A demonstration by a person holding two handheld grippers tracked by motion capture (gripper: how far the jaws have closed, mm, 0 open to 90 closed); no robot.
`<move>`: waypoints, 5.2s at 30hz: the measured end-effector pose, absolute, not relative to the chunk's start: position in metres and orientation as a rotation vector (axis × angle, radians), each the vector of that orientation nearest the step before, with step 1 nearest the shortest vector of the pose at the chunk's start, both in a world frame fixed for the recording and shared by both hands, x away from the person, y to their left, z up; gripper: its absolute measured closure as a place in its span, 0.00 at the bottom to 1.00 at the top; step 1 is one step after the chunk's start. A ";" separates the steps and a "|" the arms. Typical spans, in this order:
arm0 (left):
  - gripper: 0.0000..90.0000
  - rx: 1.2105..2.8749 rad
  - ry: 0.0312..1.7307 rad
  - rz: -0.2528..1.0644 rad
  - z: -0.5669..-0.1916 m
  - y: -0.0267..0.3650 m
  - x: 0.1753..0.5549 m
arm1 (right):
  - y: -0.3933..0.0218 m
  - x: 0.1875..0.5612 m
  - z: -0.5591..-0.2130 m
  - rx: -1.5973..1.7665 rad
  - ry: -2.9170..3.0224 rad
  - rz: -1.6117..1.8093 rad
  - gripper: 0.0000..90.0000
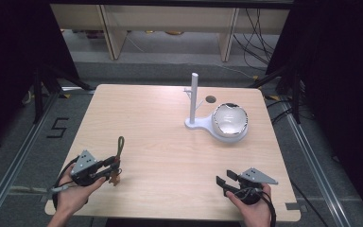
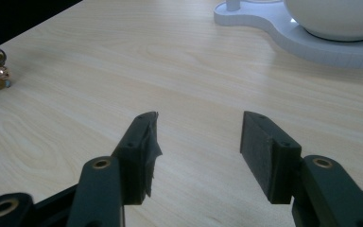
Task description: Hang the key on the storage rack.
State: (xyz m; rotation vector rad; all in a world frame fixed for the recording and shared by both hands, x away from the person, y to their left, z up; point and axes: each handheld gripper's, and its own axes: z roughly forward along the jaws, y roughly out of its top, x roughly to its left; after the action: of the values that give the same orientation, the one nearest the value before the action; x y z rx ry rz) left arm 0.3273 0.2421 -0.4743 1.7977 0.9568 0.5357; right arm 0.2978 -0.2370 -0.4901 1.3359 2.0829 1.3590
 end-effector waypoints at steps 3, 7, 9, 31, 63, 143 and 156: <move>0.78 1.762 0.925 0.562 -0.472 0.238 0.327 | -0.237 0.298 -0.490 1.324 2.069 1.351 0.53; 0.78 1.724 0.880 0.594 -0.470 0.233 0.327 | -0.236 0.298 -0.489 1.318 2.055 1.372 0.53; 0.78 1.720 0.873 0.598 -0.470 0.232 0.326 | -0.236 0.298 -0.487 1.316 2.060 1.372 0.53; 0.78 1.661 0.778 0.693 -0.467 0.210 0.324 | -0.219 0.299 -0.479 1.318 2.013 1.429 0.56; 0.78 1.625 0.716 0.735 -0.449 0.178 0.344 | -0.225 0.297 -0.490 1.277 1.994 1.363 0.56; 0.77 1.648 0.694 0.717 -0.428 0.138 0.382 | -0.228 0.296 -0.487 1.260 1.999 1.394 0.56; 0.77 1.650 0.689 0.714 -0.424 0.133 0.386 | -0.226 0.295 -0.487 1.297 1.992 1.400 0.55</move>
State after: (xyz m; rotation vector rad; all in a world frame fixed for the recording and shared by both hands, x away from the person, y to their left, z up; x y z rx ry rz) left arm 0.3864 0.1335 -0.4244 1.6498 0.6886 0.7143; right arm 0.2946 -0.2259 -0.4866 1.2970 1.9915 1.4001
